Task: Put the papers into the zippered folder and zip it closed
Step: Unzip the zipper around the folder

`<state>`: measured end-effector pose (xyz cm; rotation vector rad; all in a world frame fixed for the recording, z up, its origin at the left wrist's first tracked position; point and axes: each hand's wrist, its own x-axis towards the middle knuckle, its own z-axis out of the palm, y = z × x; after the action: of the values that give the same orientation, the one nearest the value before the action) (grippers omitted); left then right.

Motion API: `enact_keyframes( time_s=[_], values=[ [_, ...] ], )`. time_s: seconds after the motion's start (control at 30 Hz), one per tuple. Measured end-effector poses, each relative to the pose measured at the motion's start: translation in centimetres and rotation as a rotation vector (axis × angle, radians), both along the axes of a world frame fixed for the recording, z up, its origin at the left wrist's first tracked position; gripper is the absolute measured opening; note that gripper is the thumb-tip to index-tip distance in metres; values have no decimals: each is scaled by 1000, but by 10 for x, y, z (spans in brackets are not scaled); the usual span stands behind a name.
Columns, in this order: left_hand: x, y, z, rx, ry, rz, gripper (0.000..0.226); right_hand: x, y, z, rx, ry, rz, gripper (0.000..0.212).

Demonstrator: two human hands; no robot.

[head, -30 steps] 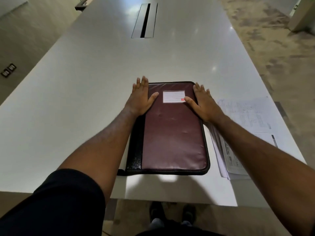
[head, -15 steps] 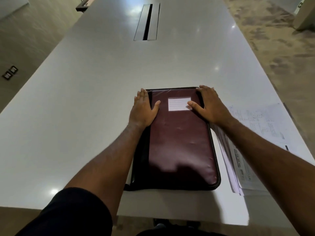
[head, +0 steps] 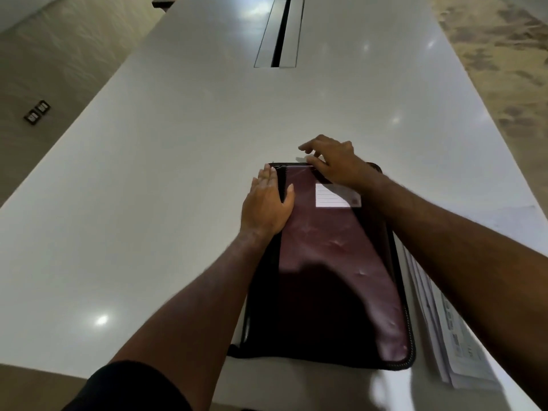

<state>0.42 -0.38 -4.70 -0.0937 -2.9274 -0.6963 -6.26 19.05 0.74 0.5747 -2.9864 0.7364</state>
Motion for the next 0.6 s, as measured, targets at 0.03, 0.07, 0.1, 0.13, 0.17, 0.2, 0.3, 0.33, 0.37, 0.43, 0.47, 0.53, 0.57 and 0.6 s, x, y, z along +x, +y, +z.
enact_keyframes(
  time_s=[0.03, 0.07, 0.1, 0.13, 0.17, 0.2, 0.3, 0.33, 0.37, 0.43, 0.47, 0.53, 0.57, 0.6],
  values=[
    [0, 0, 0, 2, 0, -1, 71, -6, -6, 2, 19, -22, 30, 31],
    [0, 0, 1, 2, 0, -7, 71, -11, -12, 3, 33, -39, 59, 31],
    [0, 0, 1, 0, 4, -11, 71, -16, -17, 4, 38, -56, 86, 32],
    [1, 0, 2, -6, 11, -15, 71, -20, -22, 5, 37, -72, 112, 33],
    [1, -1, 2, -12, 15, -19, 71, -23, -27, 5, 37, -90, 140, 34],
    [1, -1, 2, -19, 15, -25, 71, -26, -32, 5, 47, -102, 169, 35],
    [1, 0, 2, -32, 8, -37, 71, -35, -43, 5, 128, -107, 239, 39],
    [2, 0, 2, -32, 8, -33, 71, -37, -46, 6, 152, -108, 263, 40],
    [2, 0, 2, -29, 8, -29, 70, -39, -49, 6, 172, -109, 288, 41],
    [3, 0, 2, -23, 7, -26, 70, -42, -54, 9, 214, -84, 345, 40],
    [2, 0, 2, -21, 7, -25, 69, -42, -55, 10, 233, -60, 371, 38],
    [1, 0, 1, -16, 6, -15, 69, -44, -56, 13, 258, -21, 403, 34],
    [1, 1, 1, -14, 6, -12, 69, -44, -57, 14, 269, -14, 409, 31],
    [1, 0, 1, -14, 6, -9, 70, -44, -58, 15, 282, -12, 410, 29]
  ],
)
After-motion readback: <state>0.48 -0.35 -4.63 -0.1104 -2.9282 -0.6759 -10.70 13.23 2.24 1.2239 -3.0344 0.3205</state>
